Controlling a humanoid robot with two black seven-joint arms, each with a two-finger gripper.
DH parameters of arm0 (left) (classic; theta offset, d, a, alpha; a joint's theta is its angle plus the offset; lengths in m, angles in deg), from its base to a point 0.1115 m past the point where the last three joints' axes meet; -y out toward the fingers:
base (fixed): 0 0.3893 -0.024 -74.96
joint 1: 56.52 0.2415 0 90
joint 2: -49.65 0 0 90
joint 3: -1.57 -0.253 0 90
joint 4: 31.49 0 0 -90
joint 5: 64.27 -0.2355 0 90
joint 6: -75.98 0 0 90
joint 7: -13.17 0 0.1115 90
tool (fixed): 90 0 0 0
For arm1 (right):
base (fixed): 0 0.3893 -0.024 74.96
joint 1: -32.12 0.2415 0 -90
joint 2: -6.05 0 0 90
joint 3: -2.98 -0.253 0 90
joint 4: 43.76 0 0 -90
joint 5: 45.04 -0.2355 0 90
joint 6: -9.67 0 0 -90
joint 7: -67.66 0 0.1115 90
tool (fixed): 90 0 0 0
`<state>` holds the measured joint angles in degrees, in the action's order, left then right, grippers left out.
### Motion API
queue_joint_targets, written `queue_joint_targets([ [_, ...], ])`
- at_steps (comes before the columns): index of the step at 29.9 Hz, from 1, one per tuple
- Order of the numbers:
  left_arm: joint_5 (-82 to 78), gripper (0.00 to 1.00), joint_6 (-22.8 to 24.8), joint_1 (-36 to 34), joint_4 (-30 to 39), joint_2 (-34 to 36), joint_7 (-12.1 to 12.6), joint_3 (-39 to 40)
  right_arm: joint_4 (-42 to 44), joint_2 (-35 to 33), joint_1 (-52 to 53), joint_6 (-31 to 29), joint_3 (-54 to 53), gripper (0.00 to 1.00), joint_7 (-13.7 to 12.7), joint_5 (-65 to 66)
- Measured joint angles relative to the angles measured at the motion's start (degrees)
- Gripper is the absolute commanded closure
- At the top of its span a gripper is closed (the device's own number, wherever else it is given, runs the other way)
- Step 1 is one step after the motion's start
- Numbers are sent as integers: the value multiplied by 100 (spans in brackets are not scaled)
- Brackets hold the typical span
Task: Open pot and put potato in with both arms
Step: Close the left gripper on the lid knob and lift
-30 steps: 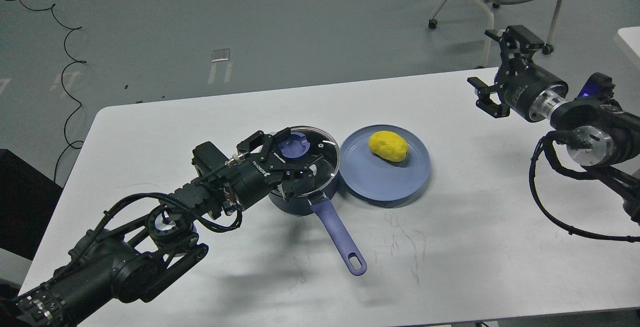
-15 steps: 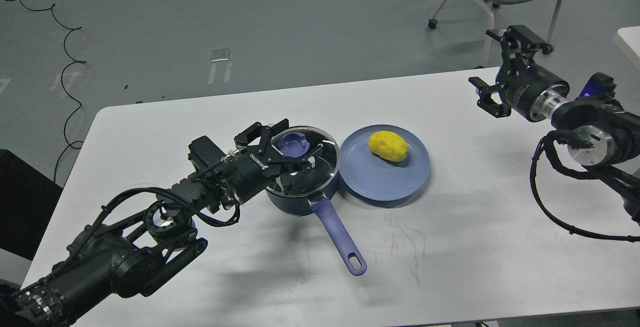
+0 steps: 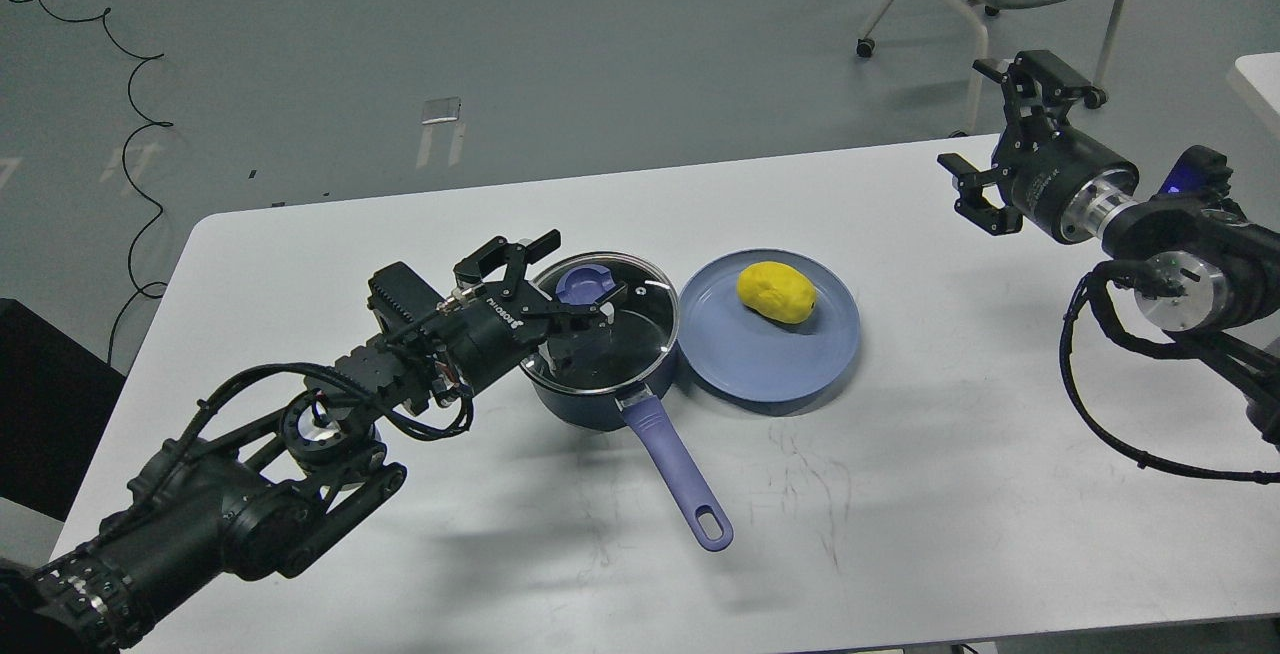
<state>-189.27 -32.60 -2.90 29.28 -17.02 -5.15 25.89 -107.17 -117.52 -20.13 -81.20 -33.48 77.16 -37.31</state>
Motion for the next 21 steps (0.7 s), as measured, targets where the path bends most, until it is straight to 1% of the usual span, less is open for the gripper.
queue_joint_targets([
  [3,1,2,-83,-32,4,-7,-211,-281,21,0,-3,0,6,0,0,0],
  [6,1,2,-210,-40,18,-14,-305,-431,74,0,-4,0,12,0,0,0],
  [21,0,3,-258,-84,-102,-4,-287,-455,179,27,-13,-10,17,0,0,0],
])
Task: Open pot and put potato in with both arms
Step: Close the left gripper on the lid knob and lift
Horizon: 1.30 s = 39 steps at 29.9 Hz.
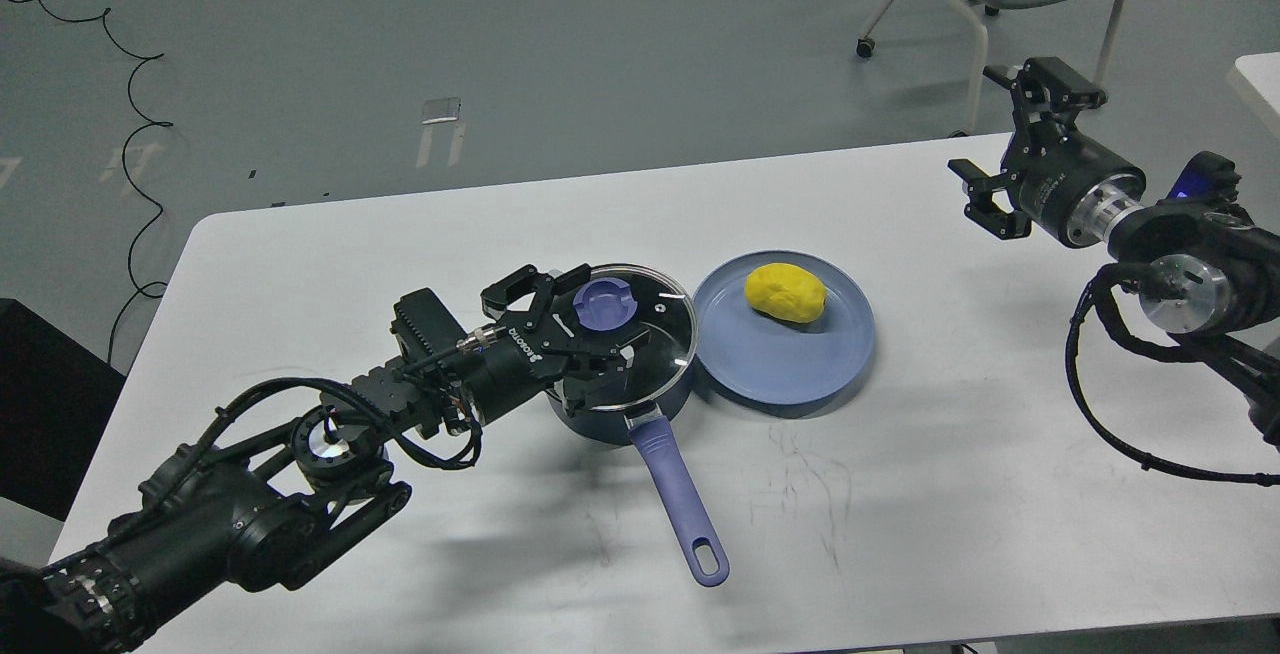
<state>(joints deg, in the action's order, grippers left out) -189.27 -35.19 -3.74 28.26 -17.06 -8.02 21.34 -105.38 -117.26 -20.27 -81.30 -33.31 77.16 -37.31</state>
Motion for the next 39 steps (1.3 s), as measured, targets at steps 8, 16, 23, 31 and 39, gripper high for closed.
queue_joint_targets([
  [8,0,34,-2,-68,-205,-30,14,1,11,0,-29,0,-1,0,0,0],
  [16,111,47,-3,-144,-271,-95,21,-7,80,0,-35,0,-1,0,0,0],
  [23,201,47,-3,-139,-271,-96,10,-8,163,8,-35,0,10,0,0,6],
  [31,233,48,-7,-137,-271,-95,-7,-13,252,9,-48,6,16,0,6,6],
  [39,422,48,-14,-254,-209,-65,-26,-9,335,17,-70,18,17,0,9,3],
])
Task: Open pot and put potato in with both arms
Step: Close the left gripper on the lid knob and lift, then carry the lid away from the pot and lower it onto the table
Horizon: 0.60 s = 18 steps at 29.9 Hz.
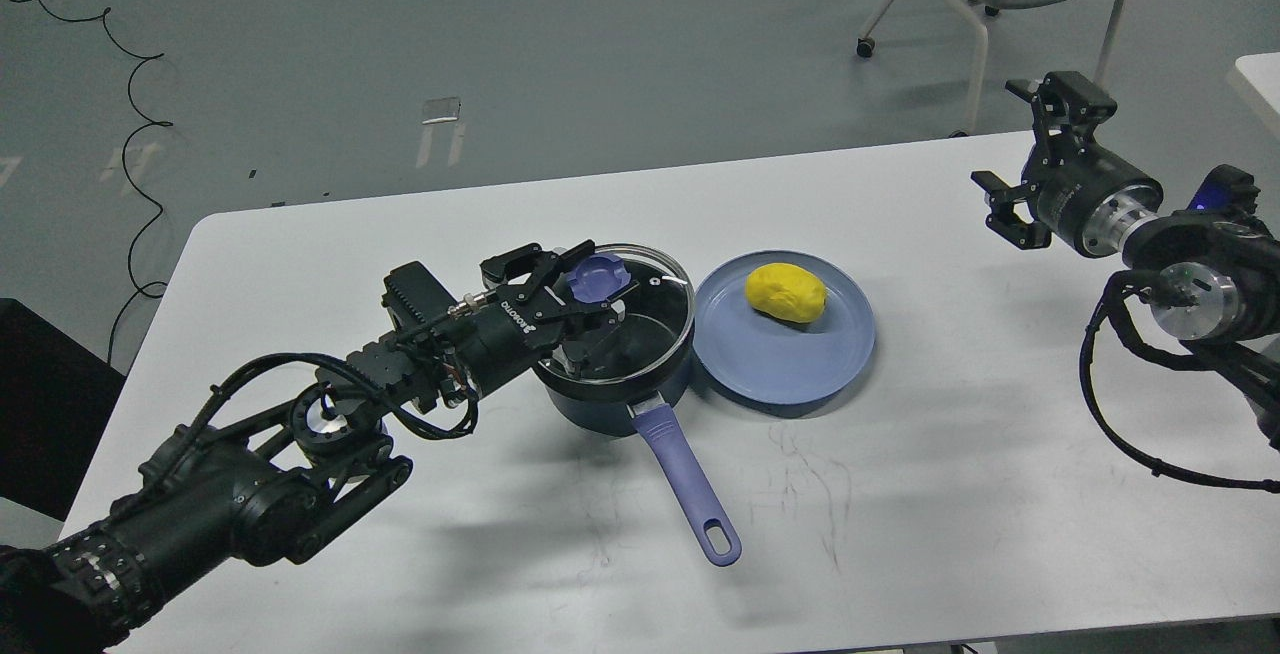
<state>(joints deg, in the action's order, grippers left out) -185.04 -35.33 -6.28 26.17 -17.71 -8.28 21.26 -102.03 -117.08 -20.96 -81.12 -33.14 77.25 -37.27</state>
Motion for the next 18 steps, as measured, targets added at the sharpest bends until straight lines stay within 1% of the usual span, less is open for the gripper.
queue_joint_targets([
  [6,19,48,-57,-64,191,111,-25,7,1,3,5,0,-16,0,0,4],
  [11,42,48,-73,-90,556,438,-27,9,1,26,8,0,-17,0,0,5],
  [18,73,48,-90,-134,622,819,-34,11,1,46,10,0,-18,0,0,-3],
])
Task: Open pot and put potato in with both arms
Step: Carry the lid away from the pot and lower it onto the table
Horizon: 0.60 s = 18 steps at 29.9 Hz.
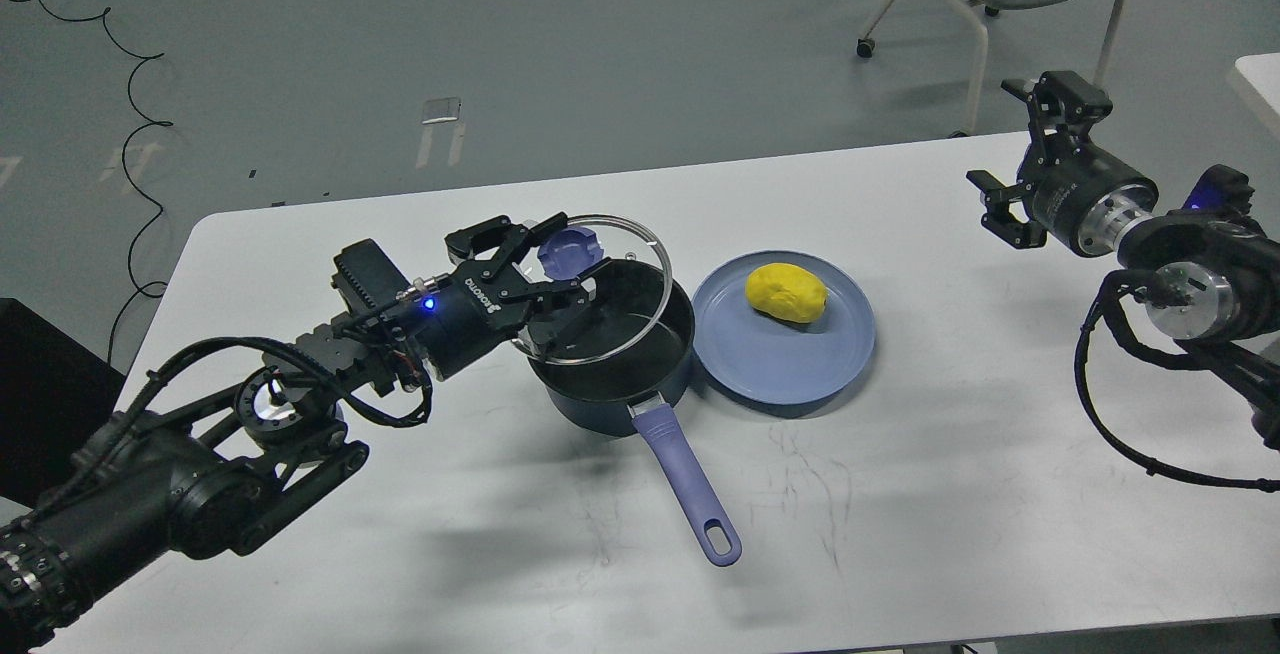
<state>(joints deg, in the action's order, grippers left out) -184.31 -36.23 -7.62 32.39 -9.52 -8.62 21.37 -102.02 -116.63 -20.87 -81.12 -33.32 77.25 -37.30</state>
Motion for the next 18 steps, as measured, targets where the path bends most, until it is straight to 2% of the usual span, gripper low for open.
queue_joint_targets([
  [18,529,49,-220,136,-160,910,-7,-78,8,53,25,0,0,0,0,8],
])
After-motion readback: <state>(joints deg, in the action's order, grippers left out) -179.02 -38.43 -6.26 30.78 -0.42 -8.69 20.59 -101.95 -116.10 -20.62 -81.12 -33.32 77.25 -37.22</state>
